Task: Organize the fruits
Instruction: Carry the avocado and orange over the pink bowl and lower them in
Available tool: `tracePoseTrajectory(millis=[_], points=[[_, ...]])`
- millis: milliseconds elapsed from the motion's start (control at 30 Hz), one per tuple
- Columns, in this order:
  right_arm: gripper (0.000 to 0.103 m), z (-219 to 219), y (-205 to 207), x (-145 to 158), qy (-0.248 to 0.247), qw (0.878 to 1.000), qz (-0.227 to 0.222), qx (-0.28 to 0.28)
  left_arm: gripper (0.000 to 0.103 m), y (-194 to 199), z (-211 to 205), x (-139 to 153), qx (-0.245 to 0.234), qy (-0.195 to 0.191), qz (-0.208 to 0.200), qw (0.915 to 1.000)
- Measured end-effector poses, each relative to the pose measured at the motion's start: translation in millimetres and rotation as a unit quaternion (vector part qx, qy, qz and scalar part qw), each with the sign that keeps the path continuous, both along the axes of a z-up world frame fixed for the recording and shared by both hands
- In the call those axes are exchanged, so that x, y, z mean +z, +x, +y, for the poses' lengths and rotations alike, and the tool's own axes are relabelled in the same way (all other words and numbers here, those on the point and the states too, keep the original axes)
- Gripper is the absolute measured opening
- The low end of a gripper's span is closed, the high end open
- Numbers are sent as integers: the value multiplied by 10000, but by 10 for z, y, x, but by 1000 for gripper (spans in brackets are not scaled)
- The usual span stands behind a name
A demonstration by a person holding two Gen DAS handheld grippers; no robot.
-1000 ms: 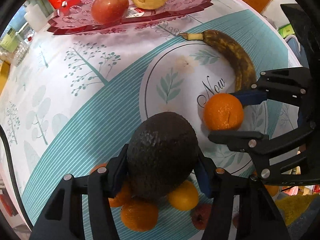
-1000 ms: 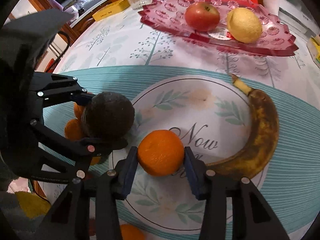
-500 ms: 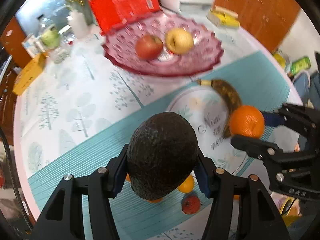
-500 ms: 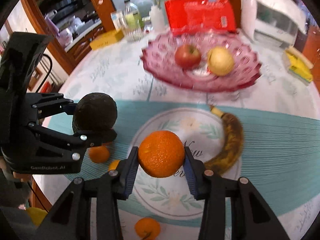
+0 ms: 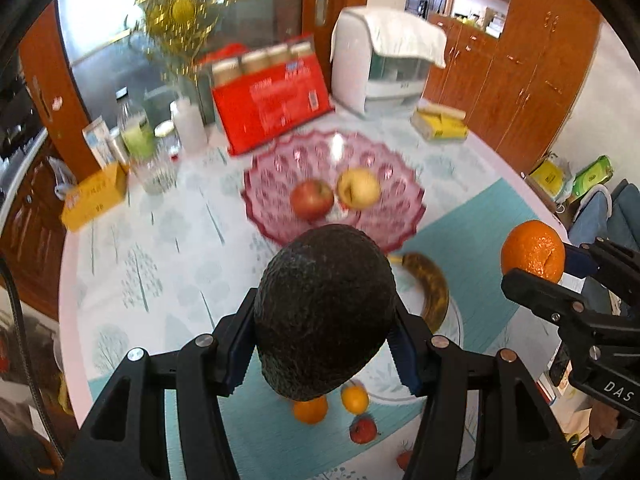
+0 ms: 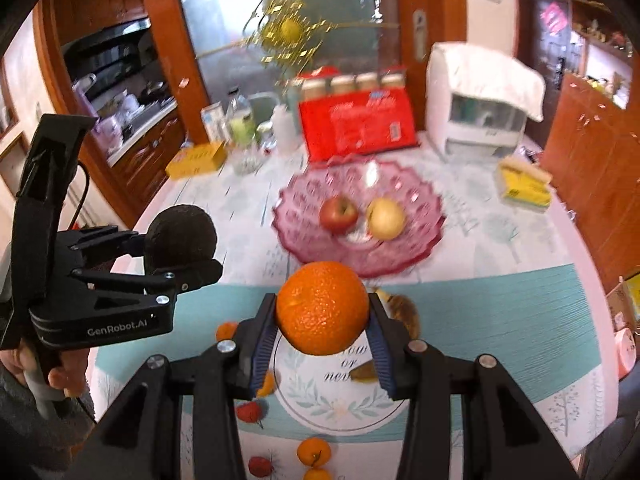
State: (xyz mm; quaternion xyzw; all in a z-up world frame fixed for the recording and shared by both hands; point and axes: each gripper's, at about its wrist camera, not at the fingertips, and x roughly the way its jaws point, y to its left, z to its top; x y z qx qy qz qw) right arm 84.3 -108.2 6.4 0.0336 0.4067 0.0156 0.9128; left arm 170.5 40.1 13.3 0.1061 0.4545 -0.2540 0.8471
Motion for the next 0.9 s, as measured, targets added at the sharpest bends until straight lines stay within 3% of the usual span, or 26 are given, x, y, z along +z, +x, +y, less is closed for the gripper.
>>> tracePoseTrajectory(millis=[267,433,667,900], points=[[43,-90,100,479,-23,9974,-528,-497,58,126,-51,635,2,-223,-543,9983],[43,-133,207,757,5,9947,-772,-685,58,192,-54,862,28,-350,-722,9968],[43,-146,441,813,-118,9949,-699,-715,58,359,-167,843,103,-326,-807,9962],[43,-276,836,475,-176,9975,-239,-635,58,667,-327,518,430,-224,-588,9971]])
